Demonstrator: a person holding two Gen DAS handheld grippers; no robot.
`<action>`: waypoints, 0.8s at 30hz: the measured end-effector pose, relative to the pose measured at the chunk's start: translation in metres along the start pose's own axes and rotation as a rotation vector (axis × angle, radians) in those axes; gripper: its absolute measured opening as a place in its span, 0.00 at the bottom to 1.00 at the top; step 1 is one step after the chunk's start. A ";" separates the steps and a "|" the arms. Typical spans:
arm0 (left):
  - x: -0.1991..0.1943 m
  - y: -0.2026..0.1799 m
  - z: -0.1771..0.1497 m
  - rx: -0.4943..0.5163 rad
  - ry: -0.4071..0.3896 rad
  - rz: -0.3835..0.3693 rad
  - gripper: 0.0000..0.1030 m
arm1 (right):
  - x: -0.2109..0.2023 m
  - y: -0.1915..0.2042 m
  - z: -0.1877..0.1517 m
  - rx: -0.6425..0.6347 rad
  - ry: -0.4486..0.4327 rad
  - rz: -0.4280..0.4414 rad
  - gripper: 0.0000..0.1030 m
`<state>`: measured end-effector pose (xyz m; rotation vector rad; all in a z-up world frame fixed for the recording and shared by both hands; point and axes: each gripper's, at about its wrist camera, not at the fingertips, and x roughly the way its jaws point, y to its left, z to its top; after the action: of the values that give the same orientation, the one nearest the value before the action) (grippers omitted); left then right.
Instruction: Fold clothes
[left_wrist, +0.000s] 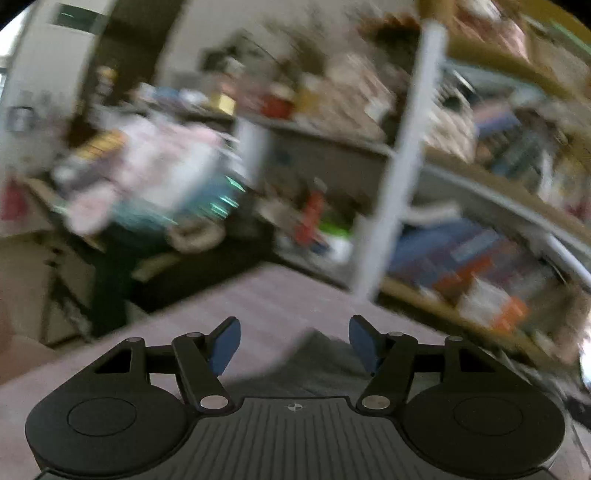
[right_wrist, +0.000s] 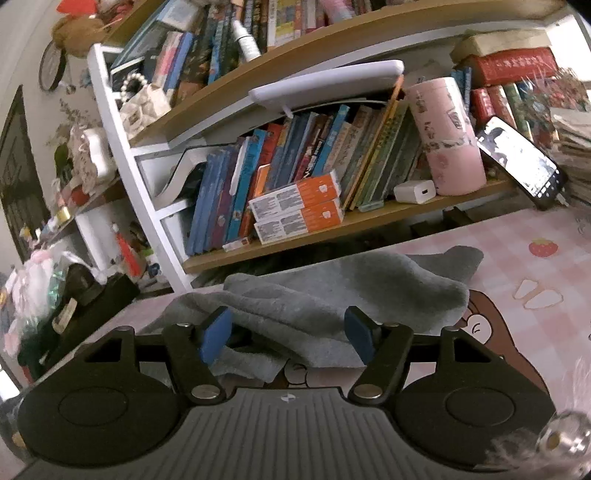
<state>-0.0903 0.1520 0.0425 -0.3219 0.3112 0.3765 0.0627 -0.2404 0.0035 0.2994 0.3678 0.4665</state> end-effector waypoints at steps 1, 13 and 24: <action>0.008 -0.005 -0.003 0.016 0.020 -0.020 0.64 | -0.001 0.002 0.000 -0.021 0.005 0.003 0.64; 0.075 0.000 -0.038 -0.031 0.215 -0.122 0.64 | 0.004 0.013 -0.002 -0.341 0.105 -0.056 0.73; 0.083 0.017 -0.046 -0.144 0.172 -0.211 0.76 | 0.034 0.013 -0.004 -0.361 0.179 -0.187 0.56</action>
<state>-0.0346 0.1759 -0.0329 -0.5255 0.4155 0.1640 0.0843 -0.2115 -0.0049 -0.1284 0.4730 0.3677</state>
